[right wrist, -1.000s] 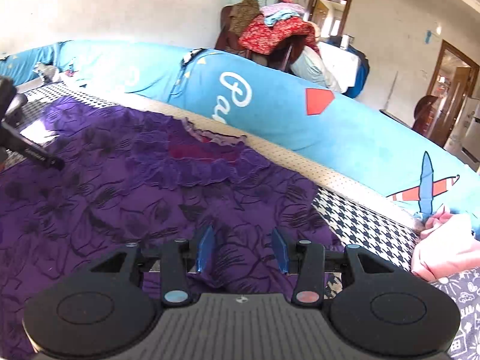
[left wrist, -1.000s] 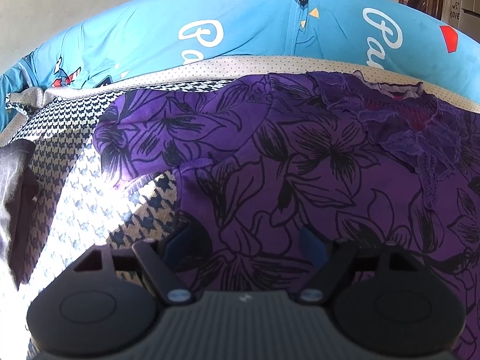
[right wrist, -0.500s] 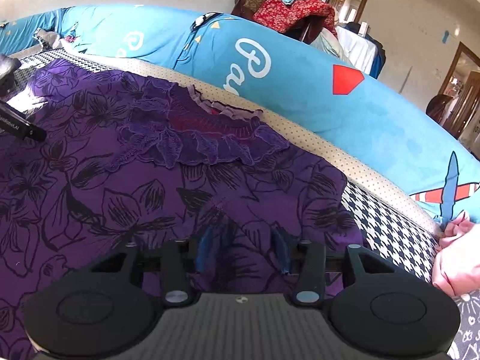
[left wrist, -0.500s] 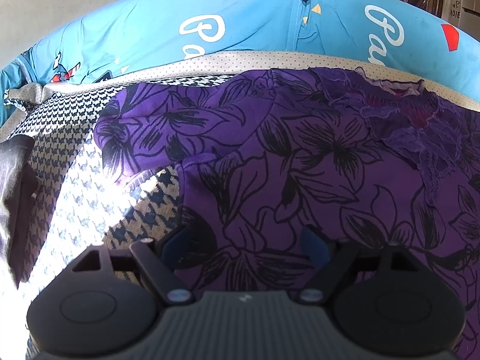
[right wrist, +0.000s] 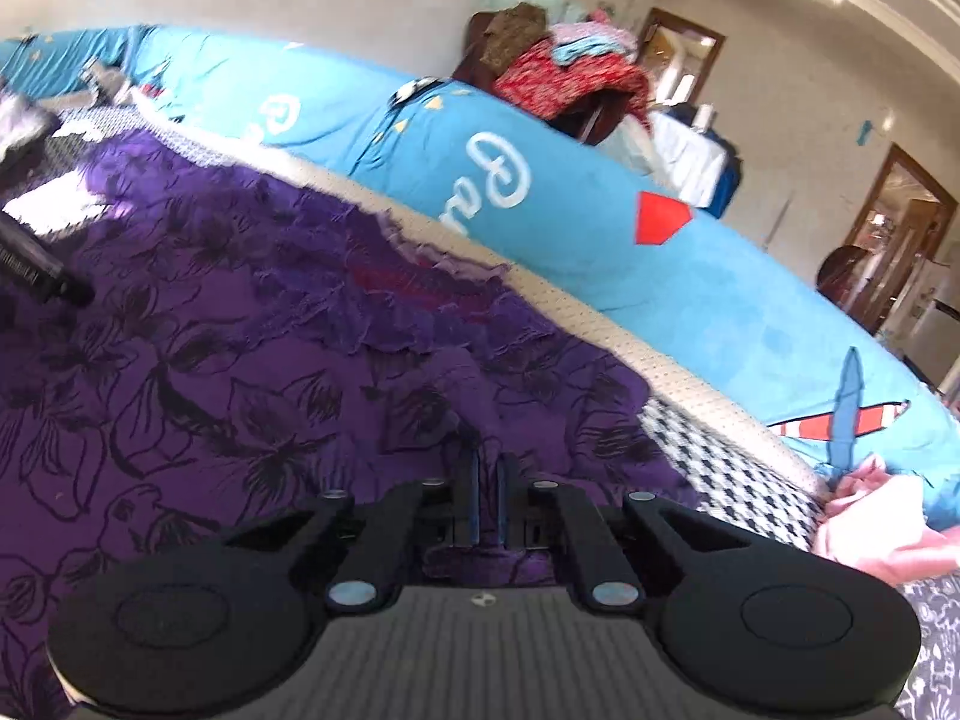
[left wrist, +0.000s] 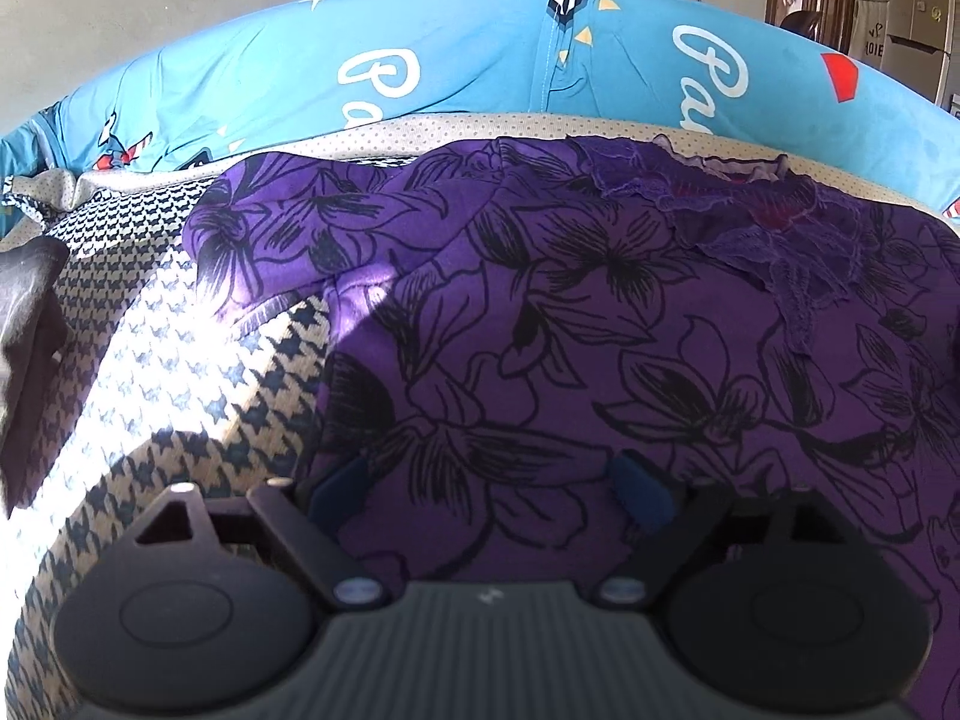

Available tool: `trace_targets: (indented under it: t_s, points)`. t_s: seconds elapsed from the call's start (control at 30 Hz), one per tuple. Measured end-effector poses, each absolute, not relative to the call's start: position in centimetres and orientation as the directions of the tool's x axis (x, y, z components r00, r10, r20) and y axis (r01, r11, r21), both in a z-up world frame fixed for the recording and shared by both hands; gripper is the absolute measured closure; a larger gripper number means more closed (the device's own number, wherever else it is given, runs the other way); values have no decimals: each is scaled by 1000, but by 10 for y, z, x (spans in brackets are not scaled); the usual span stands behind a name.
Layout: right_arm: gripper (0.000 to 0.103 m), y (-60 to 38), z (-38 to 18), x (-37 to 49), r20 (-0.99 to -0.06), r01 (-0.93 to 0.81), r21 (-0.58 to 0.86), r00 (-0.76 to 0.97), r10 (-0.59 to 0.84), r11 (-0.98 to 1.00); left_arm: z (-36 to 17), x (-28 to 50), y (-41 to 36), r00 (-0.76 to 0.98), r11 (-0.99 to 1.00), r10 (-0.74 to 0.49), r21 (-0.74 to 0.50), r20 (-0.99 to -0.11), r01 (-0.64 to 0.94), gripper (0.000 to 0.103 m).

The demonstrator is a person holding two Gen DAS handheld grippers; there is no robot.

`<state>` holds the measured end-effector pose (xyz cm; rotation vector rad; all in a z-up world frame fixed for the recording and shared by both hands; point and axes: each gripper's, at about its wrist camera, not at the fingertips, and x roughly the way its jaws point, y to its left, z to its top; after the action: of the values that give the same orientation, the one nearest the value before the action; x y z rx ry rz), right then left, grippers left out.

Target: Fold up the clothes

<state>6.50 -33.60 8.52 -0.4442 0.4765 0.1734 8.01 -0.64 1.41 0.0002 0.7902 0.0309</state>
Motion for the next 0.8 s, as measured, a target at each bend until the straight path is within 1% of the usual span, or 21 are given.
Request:
trace_targets:
  t_s: [0.07, 0.17, 0.2, 0.27, 0.37, 0.6, 0.67, 0.8]
  points:
    - [97, -351, 102, 58, -403, -141, -338, 915, -8, 931, 9, 65, -12, 722, 999, 37, 20, -690, -33, 9]
    - [97, -381, 127, 44, -292, 61, -227, 948, -128, 972, 5, 54, -16, 744, 998, 54, 24, -666, -50, 8]
    - [97, -391, 135, 38, -263, 124, -179, 950, -168, 976, 5, 52, -15, 748, 998, 57, 19, -661, -59, 7]
    - [97, -410, 149, 26, -212, 240, -90, 944, -254, 967, 3, 52, -14, 752, 997, 63, 14, -656, -70, 3]
    - [97, -429, 160, 9, -154, 377, -34, 913, -378, 925, 1, 52, -12, 757, 997, 65, 14, -650, -74, 0]
    - [97, -464, 164, -1, -147, 539, 5, 834, -532, 843, 0, 48, -12, 769, 998, 60, 12, -637, -67, 0]
    - [97, -469, 164, -1, -146, 557, 2, 822, -551, 831, 0, 48, -13, 770, 998, 60, 14, -636, -67, 0]
    - [97, -474, 170, -9, -92, 608, -11, 790, -606, 794, -1, 47, -14, 770, 998, 64, 18, -634, -68, 0]
